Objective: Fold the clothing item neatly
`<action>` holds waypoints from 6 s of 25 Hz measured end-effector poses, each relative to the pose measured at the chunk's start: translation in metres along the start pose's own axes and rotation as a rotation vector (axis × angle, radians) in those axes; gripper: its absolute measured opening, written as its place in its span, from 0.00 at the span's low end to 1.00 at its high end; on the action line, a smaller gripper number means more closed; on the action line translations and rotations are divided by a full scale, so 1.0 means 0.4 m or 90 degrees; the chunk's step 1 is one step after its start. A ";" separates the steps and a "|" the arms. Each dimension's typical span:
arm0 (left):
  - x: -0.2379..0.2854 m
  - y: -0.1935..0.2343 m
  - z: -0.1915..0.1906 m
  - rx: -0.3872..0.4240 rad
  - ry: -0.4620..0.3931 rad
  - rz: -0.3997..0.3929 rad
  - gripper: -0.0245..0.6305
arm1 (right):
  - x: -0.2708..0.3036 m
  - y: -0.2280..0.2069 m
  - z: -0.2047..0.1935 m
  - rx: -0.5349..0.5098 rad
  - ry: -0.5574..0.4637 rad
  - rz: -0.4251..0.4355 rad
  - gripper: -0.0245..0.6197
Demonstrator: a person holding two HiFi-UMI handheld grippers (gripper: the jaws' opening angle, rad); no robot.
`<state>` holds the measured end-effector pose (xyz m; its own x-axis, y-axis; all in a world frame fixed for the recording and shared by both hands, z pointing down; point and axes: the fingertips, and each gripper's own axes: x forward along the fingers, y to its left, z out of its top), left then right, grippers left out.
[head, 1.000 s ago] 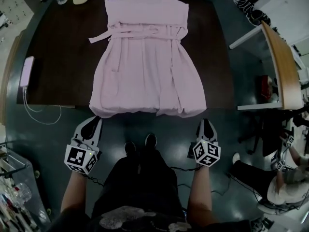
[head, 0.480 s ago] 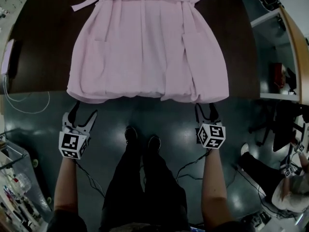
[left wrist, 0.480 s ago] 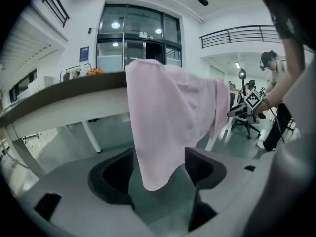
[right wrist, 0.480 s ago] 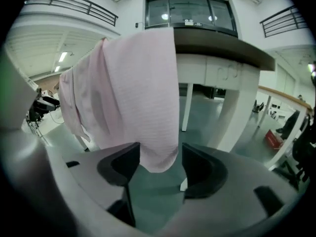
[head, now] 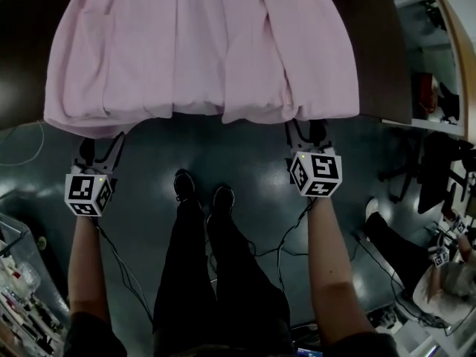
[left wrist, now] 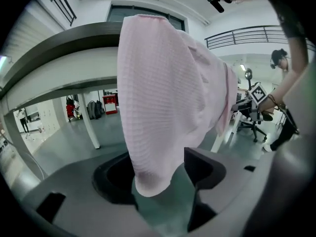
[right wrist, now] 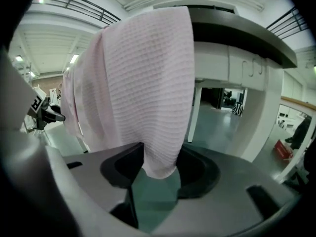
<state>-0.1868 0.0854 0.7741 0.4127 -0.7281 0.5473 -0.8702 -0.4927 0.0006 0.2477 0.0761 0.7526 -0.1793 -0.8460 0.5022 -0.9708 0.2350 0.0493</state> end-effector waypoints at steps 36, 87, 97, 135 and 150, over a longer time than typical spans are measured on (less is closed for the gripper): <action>-0.646 0.007 0.897 -0.129 -0.336 -0.265 0.06 | -0.546 0.186 0.865 -0.089 -0.199 0.115 0.04; 0.902 1.036 1.321 -0.113 0.035 0.070 0.14 | 1.077 -0.751 1.170 0.136 0.117 -0.130 0.11; 0.800 0.935 1.301 -0.053 0.019 0.082 0.29 | 0.955 -0.723 1.175 0.138 0.078 -0.158 0.30; -0.281 -0.093 1.152 -0.118 -0.303 -0.191 0.05 | -0.200 0.238 1.115 0.200 -0.292 0.118 0.03; -0.827 -0.310 0.812 -0.116 -0.320 -0.240 0.05 | -0.765 0.549 0.847 0.155 -0.306 0.083 0.03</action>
<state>-0.1279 0.2324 0.3212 0.7356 -0.6769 0.0247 -0.6548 -0.7014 0.2816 0.0353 0.2244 0.3172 -0.2985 -0.9537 0.0376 -0.9341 0.2839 -0.2163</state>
